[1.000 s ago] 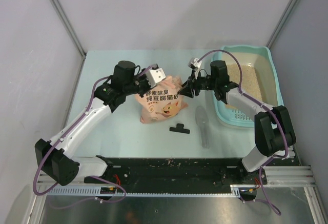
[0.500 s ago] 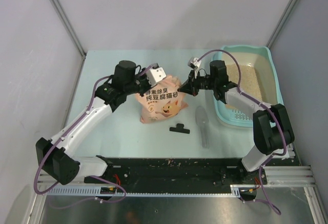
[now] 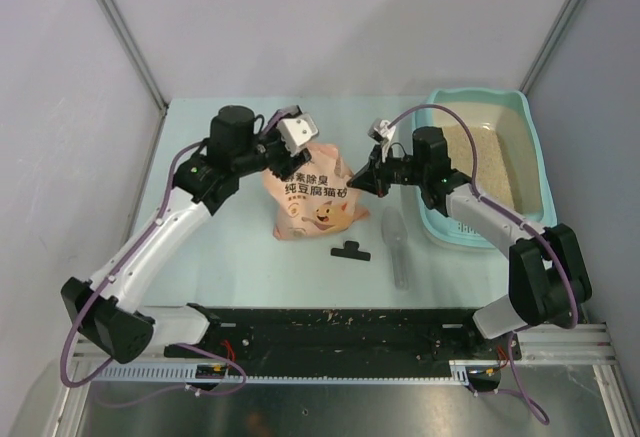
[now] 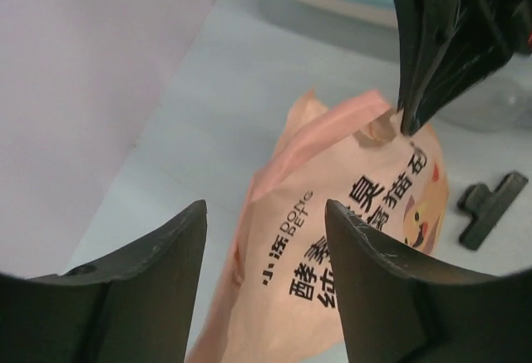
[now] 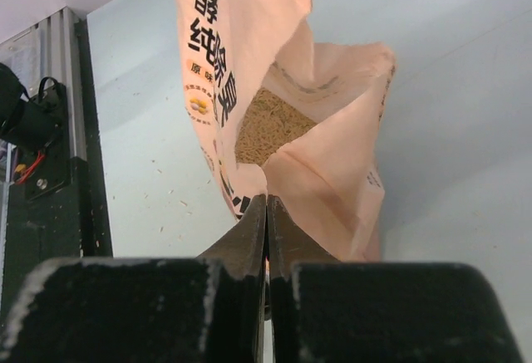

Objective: Fill the litter box with clean litter

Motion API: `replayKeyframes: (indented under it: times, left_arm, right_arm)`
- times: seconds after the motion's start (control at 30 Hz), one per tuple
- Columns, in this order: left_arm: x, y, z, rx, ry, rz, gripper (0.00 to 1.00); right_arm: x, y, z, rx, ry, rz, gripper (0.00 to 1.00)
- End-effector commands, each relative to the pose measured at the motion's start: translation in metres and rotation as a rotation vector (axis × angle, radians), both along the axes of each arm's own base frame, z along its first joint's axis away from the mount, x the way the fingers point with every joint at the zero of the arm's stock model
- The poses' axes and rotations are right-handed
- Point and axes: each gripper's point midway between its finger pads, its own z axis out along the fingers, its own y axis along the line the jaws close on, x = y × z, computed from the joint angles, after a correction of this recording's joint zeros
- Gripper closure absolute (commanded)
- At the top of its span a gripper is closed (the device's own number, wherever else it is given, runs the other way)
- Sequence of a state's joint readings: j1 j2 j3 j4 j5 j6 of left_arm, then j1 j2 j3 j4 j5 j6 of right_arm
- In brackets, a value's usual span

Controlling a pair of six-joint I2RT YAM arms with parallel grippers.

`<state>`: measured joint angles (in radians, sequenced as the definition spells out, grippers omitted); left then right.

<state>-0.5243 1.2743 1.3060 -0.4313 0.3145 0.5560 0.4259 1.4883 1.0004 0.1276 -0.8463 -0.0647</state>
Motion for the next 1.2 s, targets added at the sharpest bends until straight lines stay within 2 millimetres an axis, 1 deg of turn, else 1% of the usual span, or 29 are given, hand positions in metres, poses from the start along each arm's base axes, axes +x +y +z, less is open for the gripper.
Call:
replayKeyframes:
  times: [0.0, 0.03, 0.07, 0.1, 0.13, 0.17, 0.2, 0.23, 0.27, 0.3, 0.33, 0.37, 0.4, 0.43, 0.47, 0.5, 0.53, 0.57, 0.6, 0.63, 0.7, 0.73, 0.8, 0.83, 0.9, 0.97, 1.0, 1.1, 1.17]
  left_arm:
    - [-0.010, 0.001, 0.093, -0.164, -0.155, -0.001, 0.32]
    - [-0.001, 0.009, 0.098, -0.158, -0.172, 0.039, 0.31]
    - [0.012, 0.012, 0.093, -0.141, -0.166, 0.074, 0.32]
    - [0.022, 0.018, 0.099, -0.143, -0.178, 0.105, 0.34]
    - [0.039, 0.033, 0.096, -0.137, -0.170, 0.158, 0.36]
    - [0.059, 0.038, 0.083, -0.132, -0.129, 0.195, 0.39]
    - [0.074, 0.045, 0.090, -0.148, -0.132, 0.228, 0.44]
    - [0.091, 0.063, 0.088, -0.157, -0.118, 0.281, 0.47]
    - [0.103, 0.067, 0.085, -0.173, -0.094, 0.299, 0.51]
    - [0.126, 0.068, 0.074, -0.169, -0.063, 0.312, 0.59]
    - [0.138, 0.078, 0.068, -0.170, -0.051, 0.331, 0.64]
    - [0.147, 0.074, 0.057, -0.168, -0.025, 0.299, 0.71]
    - [0.165, 0.073, 0.037, -0.157, 0.013, 0.297, 0.84]
    - [0.176, 0.075, 0.023, -0.155, 0.044, 0.299, 0.90]
    - [0.181, 0.072, 0.012, -0.157, 0.071, 0.276, 0.95]
    - [0.183, 0.062, 0.004, -0.170, 0.097, 0.217, 1.00]
    - [0.189, 0.055, -0.024, -0.165, 0.158, 0.183, 1.00]
    - [0.188, 0.048, -0.034, -0.176, 0.193, 0.150, 1.00]
    - [0.182, 0.036, -0.045, -0.205, 0.242, 0.079, 1.00]
    - [0.182, 0.029, -0.061, -0.218, 0.293, 0.050, 1.00]
    - [0.175, 0.015, -0.075, -0.247, 0.361, -0.007, 1.00]
    - [0.166, 0.001, -0.077, -0.262, 0.387, -0.063, 1.00]
    - [0.156, -0.013, -0.085, -0.276, 0.433, -0.113, 1.00]
    - [0.144, -0.027, -0.086, -0.285, 0.455, -0.164, 1.00]
    - [0.127, -0.042, -0.092, -0.296, 0.512, -0.206, 1.00]
    - [0.111, -0.052, -0.093, -0.311, 0.553, -0.249, 1.00]
    - [0.101, -0.057, -0.099, -0.310, 0.583, -0.266, 1.00]
    - [0.082, -0.068, -0.104, -0.317, 0.636, -0.306, 1.00]
    - [0.077, -0.070, -0.104, -0.322, 0.654, -0.312, 1.00]
  right_arm:
    - [0.018, -0.002, 0.015, 0.037, -0.063, -0.049, 1.00]
    - [0.021, -0.003, 0.013, 0.031, -0.061, -0.065, 1.00]
    - [0.022, -0.004, 0.014, 0.034, -0.063, -0.072, 1.00]
    - [0.023, -0.003, 0.015, 0.036, -0.065, -0.073, 1.00]
    - [0.024, -0.004, 0.015, 0.040, -0.069, -0.073, 1.00]
    - [0.025, -0.003, 0.018, 0.046, -0.079, -0.072, 1.00]
    - [0.026, -0.004, 0.017, 0.047, -0.082, -0.075, 1.00]
    - [0.027, -0.003, 0.018, 0.050, -0.084, -0.072, 1.00]
    - [0.027, -0.002, 0.019, 0.055, -0.086, -0.070, 1.00]
    - [0.027, 0.000, 0.017, 0.057, -0.073, -0.067, 1.00]
    - [0.028, 0.000, 0.018, 0.061, -0.073, -0.064, 1.00]
    - [0.028, 0.001, 0.019, 0.064, -0.072, -0.063, 1.00]
    - [0.028, 0.002, 0.019, 0.066, -0.075, -0.060, 1.00]
    - [0.028, 0.003, 0.020, 0.067, -0.076, -0.057, 1.00]
    - [0.029, 0.003, 0.019, 0.065, -0.073, -0.058, 1.00]
    - [0.030, 0.003, 0.019, 0.066, -0.075, -0.060, 1.00]
    - [0.031, 0.003, 0.019, 0.064, -0.074, -0.063, 1.00]
    - [0.032, 0.003, 0.020, 0.070, -0.061, -0.071, 1.00]
    - [0.033, 0.003, 0.023, 0.074, -0.064, -0.074, 1.00]
    - [0.035, 0.002, 0.022, 0.073, -0.059, -0.083, 1.00]
    - [0.039, 0.001, 0.022, 0.073, -0.059, -0.095, 1.00]
    - [0.040, 0.001, 0.023, 0.073, -0.061, -0.100, 1.00]
    - [0.043, 0.000, 0.020, 0.067, -0.054, -0.107, 1.00]
    - [0.044, -0.001, 0.020, 0.067, -0.054, -0.112, 1.00]
    - [0.046, -0.001, 0.018, 0.063, -0.048, -0.113, 1.00]
    - [0.048, -0.001, 0.016, 0.060, -0.047, -0.114, 1.00]
    - [0.050, -0.001, 0.014, 0.057, -0.046, -0.115, 1.00]
    - [0.055, -0.003, 0.013, 0.058, -0.046, -0.115, 1.00]
    - [0.056, -0.003, 0.012, 0.055, -0.048, -0.116, 1.00]
